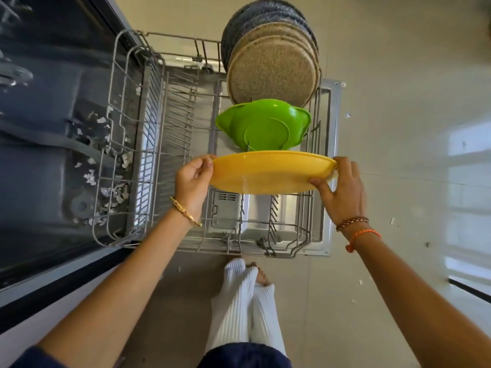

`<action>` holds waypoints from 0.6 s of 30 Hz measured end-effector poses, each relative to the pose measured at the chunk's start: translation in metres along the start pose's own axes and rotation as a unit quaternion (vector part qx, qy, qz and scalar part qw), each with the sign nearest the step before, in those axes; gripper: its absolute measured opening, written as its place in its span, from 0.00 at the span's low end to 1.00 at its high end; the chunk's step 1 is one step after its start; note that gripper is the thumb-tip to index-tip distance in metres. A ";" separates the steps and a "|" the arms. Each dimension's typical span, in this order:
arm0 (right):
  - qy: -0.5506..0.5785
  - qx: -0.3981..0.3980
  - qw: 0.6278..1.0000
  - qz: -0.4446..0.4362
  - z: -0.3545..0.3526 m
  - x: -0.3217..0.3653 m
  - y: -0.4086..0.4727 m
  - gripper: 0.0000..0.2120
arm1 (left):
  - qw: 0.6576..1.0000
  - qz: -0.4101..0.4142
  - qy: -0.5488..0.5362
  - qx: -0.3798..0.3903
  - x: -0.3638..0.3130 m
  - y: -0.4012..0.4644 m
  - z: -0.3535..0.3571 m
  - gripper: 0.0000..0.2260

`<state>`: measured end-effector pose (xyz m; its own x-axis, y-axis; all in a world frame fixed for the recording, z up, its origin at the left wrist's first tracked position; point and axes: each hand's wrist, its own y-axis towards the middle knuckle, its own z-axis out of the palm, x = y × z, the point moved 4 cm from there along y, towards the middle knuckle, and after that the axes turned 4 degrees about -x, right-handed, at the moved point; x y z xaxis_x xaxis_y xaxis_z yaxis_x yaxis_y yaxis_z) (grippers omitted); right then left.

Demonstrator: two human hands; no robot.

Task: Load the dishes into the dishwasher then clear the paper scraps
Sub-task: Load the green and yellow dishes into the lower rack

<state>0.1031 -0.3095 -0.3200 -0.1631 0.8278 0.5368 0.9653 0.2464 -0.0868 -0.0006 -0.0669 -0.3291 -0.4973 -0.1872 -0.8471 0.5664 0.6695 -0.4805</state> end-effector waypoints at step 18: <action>0.046 -0.146 0.986 -0.065 -0.012 0.012 -0.007 0.25 | 0.993 0.114 -0.011 -0.025 -0.019 0.003 -0.001 0.10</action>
<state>0.0964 -0.3073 -0.3030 -0.2835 0.7460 0.6026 0.9572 0.1815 0.2256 0.0096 -0.0603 -0.3146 -0.3448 -0.0411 -0.9378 0.6288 0.7316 -0.2632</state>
